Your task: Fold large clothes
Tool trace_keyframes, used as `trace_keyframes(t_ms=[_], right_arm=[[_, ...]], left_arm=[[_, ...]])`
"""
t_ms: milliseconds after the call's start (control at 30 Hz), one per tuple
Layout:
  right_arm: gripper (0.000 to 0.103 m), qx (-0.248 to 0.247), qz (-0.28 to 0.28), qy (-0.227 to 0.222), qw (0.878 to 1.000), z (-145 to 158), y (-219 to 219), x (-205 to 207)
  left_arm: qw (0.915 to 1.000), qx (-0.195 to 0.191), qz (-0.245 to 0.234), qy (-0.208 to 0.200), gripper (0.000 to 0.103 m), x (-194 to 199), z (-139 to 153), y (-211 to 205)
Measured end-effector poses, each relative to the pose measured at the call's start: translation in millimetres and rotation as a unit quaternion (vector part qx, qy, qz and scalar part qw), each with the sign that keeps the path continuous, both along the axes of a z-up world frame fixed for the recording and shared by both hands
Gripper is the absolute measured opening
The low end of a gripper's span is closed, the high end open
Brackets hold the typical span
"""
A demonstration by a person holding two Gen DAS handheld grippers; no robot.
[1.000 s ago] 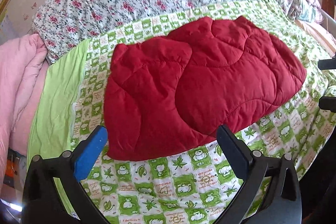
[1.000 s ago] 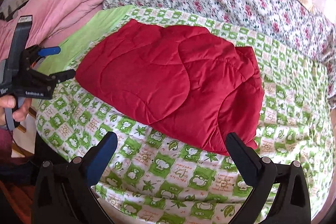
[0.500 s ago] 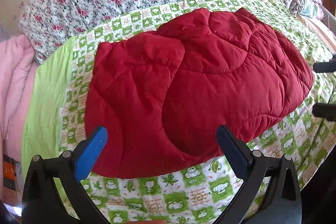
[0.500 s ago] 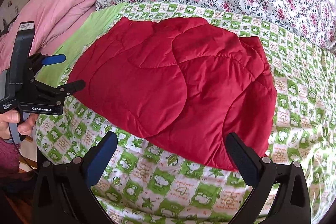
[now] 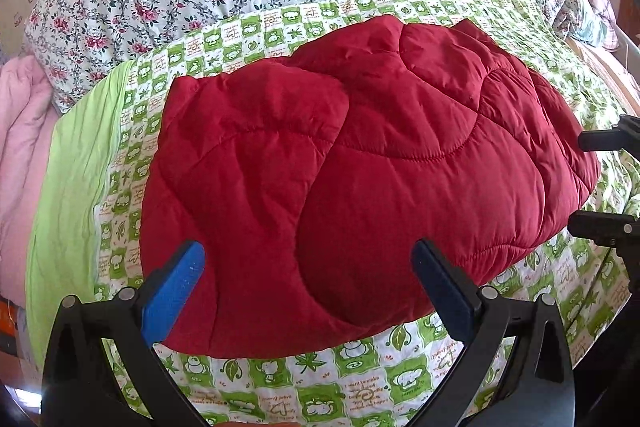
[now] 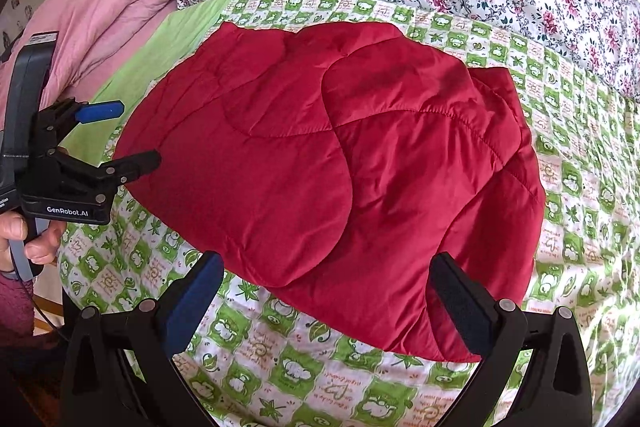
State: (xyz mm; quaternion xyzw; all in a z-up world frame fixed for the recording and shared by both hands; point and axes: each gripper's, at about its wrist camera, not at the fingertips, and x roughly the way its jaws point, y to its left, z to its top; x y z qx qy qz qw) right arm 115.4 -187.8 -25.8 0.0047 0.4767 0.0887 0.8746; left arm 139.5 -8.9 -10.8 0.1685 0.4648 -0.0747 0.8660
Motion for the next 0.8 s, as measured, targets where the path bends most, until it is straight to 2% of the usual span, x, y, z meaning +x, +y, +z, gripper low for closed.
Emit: trace_keyframes(t_ms=[800], right_arm=[[0.103, -0.003, 0.001, -0.001, 1.000, -0.1, 2.0, 9.1]], left_arm=[[1.0000, 0.000, -0.004, 0.003, 0.103, 5.4, -1.4, -5.0]])
